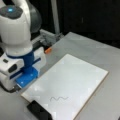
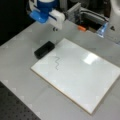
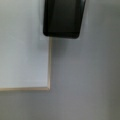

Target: Erasing curve lines

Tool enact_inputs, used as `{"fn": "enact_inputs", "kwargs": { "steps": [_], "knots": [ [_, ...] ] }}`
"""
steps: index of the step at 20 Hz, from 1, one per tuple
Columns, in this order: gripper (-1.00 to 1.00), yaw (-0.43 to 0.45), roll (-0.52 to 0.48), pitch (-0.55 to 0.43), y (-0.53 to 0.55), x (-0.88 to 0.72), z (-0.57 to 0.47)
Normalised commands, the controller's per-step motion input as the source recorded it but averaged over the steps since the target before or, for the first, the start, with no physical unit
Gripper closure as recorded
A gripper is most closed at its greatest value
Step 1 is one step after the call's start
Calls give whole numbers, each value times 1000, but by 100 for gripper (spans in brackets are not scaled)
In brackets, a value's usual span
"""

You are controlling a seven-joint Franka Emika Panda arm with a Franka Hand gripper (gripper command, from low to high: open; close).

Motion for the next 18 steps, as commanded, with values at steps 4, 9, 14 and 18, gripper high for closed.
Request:
{"fn": "enact_inputs", "kwargs": {
  "steps": [4, 9, 14, 18],
  "knots": [
    [-100, 80, 143, 78, -182, 229, 25],
    [-100, 59, 153, 50, -152, 195, 2],
    [-100, 6, 276, 10, -118, 189, -33],
    [-100, -14, 289, -31, -124, 207, -80]
  ]
}}
